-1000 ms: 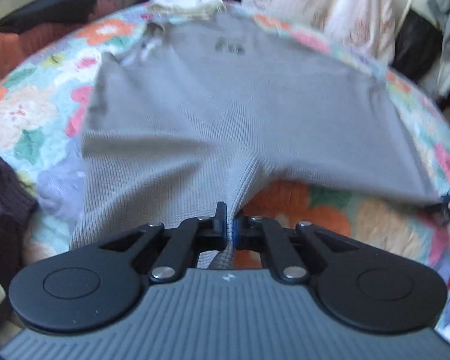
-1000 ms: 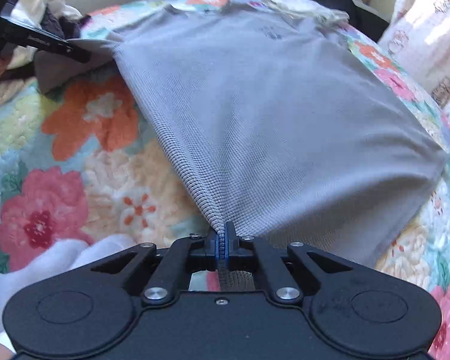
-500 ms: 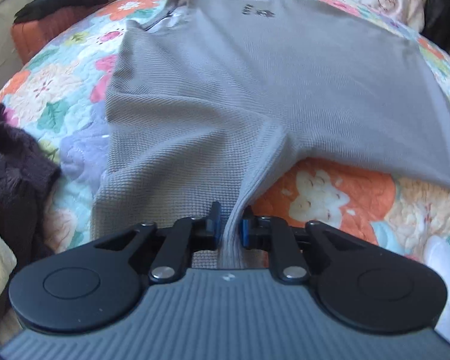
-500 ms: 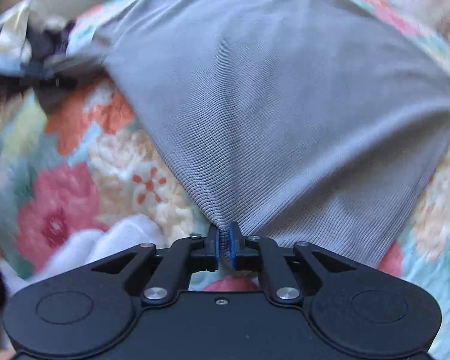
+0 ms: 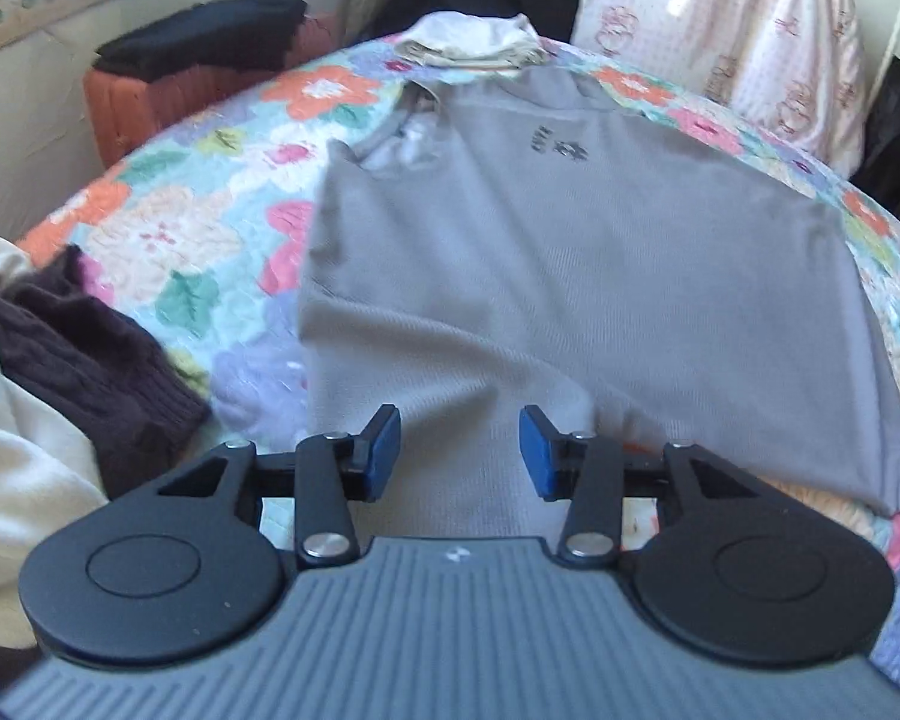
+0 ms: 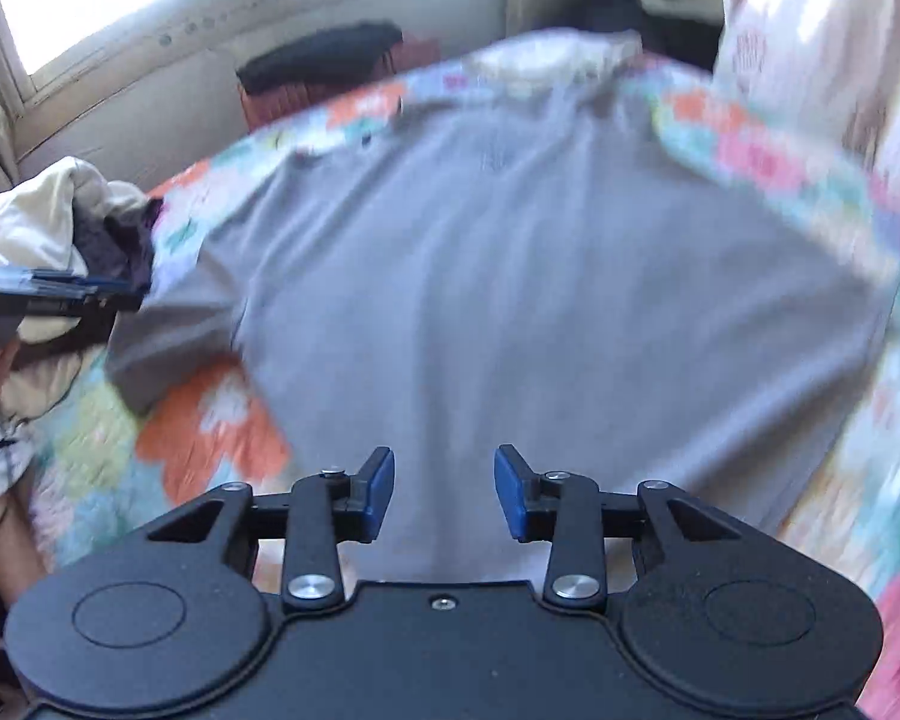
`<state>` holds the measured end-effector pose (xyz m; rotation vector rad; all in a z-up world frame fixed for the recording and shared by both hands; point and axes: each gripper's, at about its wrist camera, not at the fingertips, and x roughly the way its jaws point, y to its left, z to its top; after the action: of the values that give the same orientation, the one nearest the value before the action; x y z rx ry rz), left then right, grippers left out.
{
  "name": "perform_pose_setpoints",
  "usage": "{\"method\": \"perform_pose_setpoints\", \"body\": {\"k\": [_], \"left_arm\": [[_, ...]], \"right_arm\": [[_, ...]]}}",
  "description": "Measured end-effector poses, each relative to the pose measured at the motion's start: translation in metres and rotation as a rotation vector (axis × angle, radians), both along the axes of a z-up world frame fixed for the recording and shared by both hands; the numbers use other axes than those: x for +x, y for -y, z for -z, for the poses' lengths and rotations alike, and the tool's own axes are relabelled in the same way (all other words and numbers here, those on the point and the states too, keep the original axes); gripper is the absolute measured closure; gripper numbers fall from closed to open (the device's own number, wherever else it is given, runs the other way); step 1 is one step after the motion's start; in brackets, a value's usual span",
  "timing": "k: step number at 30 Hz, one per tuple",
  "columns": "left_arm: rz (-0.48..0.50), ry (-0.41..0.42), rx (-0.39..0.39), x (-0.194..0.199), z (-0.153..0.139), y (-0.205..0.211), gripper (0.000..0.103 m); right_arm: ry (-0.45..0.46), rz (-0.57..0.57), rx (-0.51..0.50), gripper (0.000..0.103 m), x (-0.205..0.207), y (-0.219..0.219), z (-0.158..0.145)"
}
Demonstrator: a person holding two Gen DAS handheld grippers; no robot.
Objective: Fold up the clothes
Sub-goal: 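Tug the hem straight and open both grippers onto the quilt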
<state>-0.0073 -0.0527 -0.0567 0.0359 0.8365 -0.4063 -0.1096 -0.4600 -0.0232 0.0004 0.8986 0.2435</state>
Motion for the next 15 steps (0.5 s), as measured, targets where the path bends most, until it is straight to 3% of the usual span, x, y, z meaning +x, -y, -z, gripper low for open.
{"method": "perform_pose_setpoints", "body": {"k": [3,6,9,12,15], "left_arm": [[0.017,0.01,-0.03,0.017,-0.017,0.01,0.05],[0.056,0.019,-0.034,0.04,-0.032,0.029,0.05],[0.11,0.053,-0.017,0.073,-0.048,0.059,0.048],[0.146,0.065,-0.022,0.113,-0.057,0.092,0.045],[0.163,0.05,-0.049,0.158,-0.054,0.126,0.045]], "right_arm": [[0.025,-0.031,-0.013,0.055,0.038,-0.002,-0.05],[-0.006,-0.061,-0.027,0.041,0.084,-0.002,-0.089],[-0.088,-0.038,-0.042,0.038,0.141,0.002,-0.107],[-0.19,0.037,-0.034,0.038,0.204,0.02,-0.094],[-0.217,0.13,0.106,0.038,0.259,0.045,-0.059]]}}
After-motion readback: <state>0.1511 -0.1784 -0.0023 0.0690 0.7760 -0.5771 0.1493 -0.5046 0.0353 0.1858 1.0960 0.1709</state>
